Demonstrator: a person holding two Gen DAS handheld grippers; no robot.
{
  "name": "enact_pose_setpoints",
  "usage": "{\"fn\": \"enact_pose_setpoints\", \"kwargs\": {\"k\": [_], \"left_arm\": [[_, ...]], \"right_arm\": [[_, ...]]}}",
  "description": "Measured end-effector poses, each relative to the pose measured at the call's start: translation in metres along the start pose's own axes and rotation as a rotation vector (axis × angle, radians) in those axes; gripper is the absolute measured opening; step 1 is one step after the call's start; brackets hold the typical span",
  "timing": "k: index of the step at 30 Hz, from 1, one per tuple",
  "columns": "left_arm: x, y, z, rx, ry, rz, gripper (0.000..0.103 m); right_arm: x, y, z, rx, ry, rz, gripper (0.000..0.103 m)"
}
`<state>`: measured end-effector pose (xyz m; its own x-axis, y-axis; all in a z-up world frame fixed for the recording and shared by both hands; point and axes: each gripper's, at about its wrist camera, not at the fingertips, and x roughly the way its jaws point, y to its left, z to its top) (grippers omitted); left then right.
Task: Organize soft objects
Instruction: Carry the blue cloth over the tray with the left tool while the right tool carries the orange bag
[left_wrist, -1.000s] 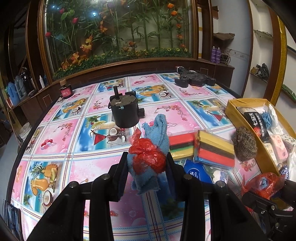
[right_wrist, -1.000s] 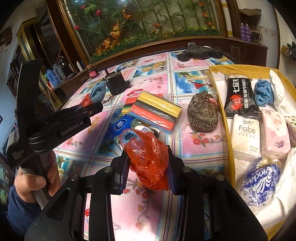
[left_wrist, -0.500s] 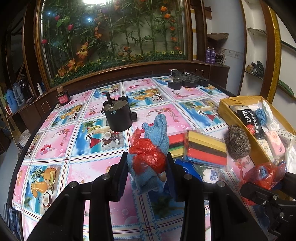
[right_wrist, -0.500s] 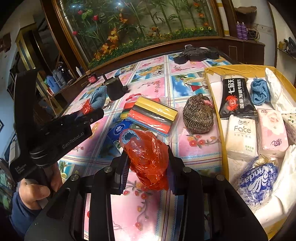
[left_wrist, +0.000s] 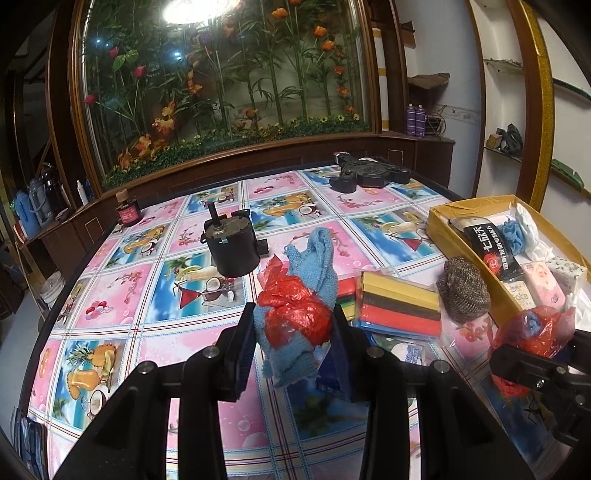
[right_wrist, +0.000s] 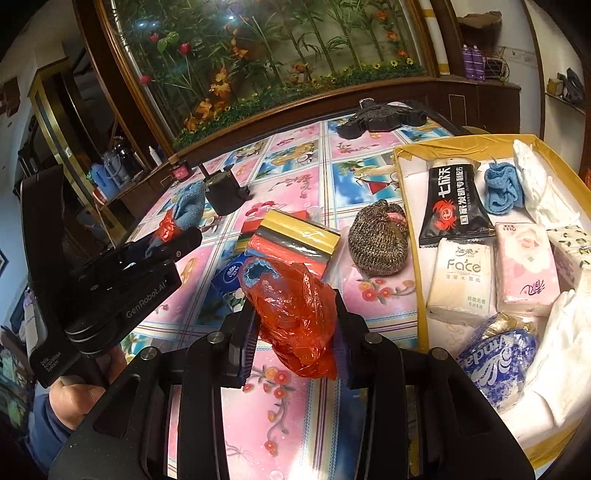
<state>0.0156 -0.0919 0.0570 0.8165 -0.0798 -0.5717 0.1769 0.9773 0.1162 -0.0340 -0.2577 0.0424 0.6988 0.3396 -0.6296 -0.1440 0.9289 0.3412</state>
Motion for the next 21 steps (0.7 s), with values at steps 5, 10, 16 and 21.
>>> {"fn": "enact_pose_setpoints", "kwargs": {"k": [5, 10, 16, 21], "left_arm": [[-0.003, -0.005, 0.000, 0.006, -0.015, 0.002, 0.038], [-0.009, -0.013, -0.001, -0.007, -0.029, -0.010, 0.038], [-0.013, -0.031, -0.002, -0.005, -0.035, -0.027, 0.038], [-0.018, -0.053, -0.004, 0.007, -0.040, -0.053, 0.038]], "right_arm": [[-0.006, -0.004, 0.001, 0.009, -0.011, -0.001, 0.034], [-0.013, -0.011, 0.001, 0.020, -0.025, -0.008, 0.034], [-0.022, -0.023, 0.002, 0.040, -0.044, -0.021, 0.034], [-0.030, -0.032, 0.003, 0.058, -0.062, -0.030, 0.034]]}}
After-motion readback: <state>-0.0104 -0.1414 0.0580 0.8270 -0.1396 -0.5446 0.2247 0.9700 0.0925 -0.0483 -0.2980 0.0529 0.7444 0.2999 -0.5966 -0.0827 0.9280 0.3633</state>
